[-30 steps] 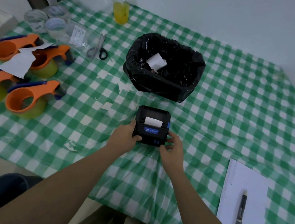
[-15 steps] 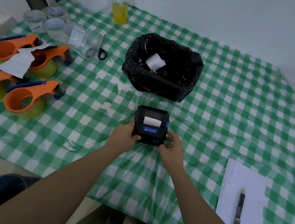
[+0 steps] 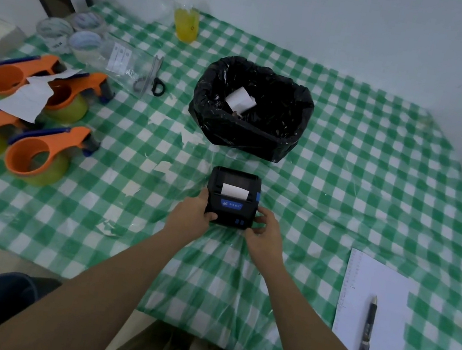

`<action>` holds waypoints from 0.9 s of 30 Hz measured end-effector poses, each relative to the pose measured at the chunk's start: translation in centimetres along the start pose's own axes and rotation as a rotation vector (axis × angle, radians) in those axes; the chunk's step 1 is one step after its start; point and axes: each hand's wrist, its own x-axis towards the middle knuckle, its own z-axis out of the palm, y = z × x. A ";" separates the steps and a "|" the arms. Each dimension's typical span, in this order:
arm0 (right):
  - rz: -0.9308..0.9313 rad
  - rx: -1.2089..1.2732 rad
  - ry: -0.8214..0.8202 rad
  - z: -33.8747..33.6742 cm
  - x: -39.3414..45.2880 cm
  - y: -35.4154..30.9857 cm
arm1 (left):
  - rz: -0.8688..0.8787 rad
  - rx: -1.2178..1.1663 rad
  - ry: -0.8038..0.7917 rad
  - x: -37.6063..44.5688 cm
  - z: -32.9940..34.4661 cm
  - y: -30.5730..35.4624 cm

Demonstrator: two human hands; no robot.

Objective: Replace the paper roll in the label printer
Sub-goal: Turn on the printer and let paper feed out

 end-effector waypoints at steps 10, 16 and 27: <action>-0.011 -0.061 -0.015 -0.2 -0.2 -0.4 | -0.024 0.016 -0.008 -0.3 -0.1 0.5; -0.017 -0.039 0.008 0.1 -0.1 -0.5 | -0.036 0.001 -0.007 -0.3 -0.4 0.9; -0.030 -0.020 0.029 0.2 -0.3 -0.4 | -0.014 -0.323 -0.078 -0.4 -1.9 -0.1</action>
